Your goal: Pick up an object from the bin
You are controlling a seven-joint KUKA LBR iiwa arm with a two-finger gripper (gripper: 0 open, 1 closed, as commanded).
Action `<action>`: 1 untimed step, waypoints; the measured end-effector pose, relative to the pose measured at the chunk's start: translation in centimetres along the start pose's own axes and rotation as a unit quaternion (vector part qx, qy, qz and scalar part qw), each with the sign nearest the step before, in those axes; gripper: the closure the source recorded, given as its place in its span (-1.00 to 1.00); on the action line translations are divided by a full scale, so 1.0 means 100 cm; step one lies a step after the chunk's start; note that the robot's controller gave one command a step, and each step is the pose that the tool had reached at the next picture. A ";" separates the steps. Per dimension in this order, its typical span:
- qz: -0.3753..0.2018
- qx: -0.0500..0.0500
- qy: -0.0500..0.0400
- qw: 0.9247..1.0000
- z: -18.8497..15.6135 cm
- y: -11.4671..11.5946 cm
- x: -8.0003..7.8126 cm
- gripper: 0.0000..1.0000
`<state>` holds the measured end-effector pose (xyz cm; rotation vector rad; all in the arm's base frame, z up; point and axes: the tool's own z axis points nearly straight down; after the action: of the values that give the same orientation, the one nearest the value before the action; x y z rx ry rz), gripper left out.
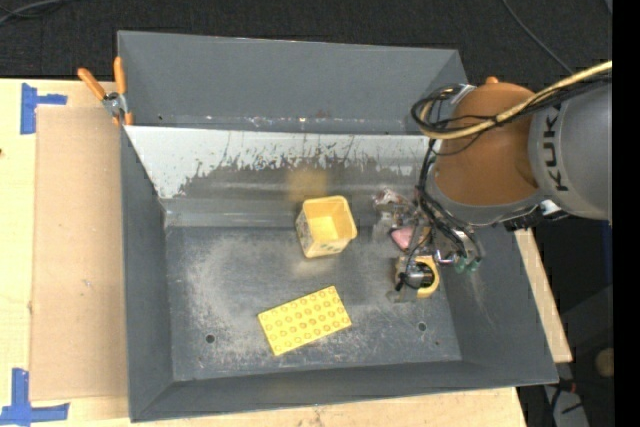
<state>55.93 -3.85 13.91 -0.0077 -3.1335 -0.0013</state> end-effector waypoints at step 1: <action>-0.001 0.000 -0.003 1.000 -0.004 0.000 -0.001 -1.00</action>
Offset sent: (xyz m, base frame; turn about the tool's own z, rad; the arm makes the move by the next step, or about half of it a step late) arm -0.0360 0.0915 -0.0691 -0.0329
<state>56.07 -3.84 14.35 -0.0055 -3.1400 -0.0006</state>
